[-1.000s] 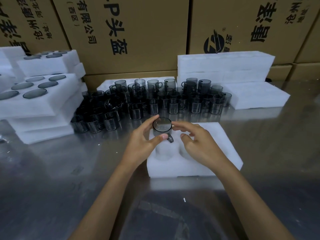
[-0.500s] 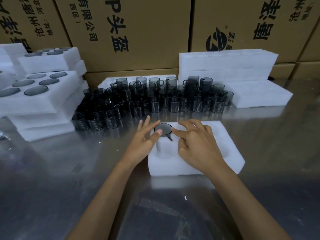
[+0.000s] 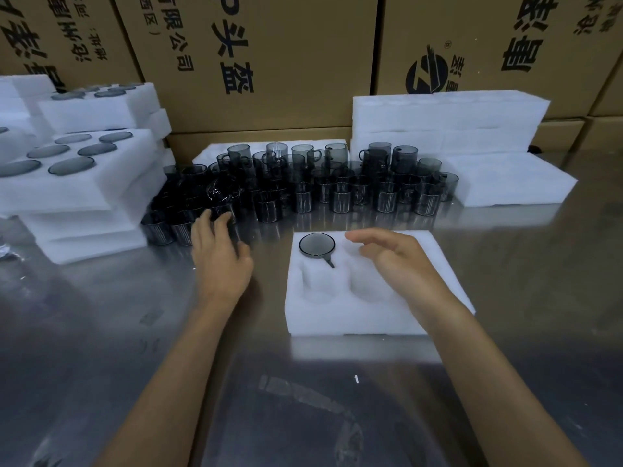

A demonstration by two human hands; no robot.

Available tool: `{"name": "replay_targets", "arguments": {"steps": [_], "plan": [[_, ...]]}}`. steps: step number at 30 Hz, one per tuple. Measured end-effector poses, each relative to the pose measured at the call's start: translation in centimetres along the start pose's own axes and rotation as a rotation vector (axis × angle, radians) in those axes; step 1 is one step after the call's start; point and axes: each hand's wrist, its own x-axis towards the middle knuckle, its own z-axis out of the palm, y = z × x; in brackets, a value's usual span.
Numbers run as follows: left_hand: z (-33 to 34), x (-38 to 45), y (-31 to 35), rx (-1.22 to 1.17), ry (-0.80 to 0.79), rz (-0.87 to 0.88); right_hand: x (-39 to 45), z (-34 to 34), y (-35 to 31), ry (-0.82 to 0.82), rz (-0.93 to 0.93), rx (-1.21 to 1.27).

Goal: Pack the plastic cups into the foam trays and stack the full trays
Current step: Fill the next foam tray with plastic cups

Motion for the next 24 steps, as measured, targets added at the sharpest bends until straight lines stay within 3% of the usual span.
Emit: {"name": "replay_targets", "arguments": {"steps": [5, 10, 16, 24], "plan": [[1.2, 0.9, -1.1, 0.26, -0.126, 0.025, 0.1, -0.7, -0.5, 0.043, 0.031, 0.23], [1.2, 0.7, -0.7, 0.274, -0.13, 0.029, 0.1, -0.7, -0.6, 0.086, 0.021, 0.267], [0.7, 0.5, -0.4, 0.079, 0.007, 0.056, 0.1, -0.6, -0.4, 0.097, 0.017, 0.269], [0.5, 1.1, -1.5, -0.242, -0.017, -0.212, 0.3, -0.6, -0.3, 0.102, 0.017, 0.262]]}}
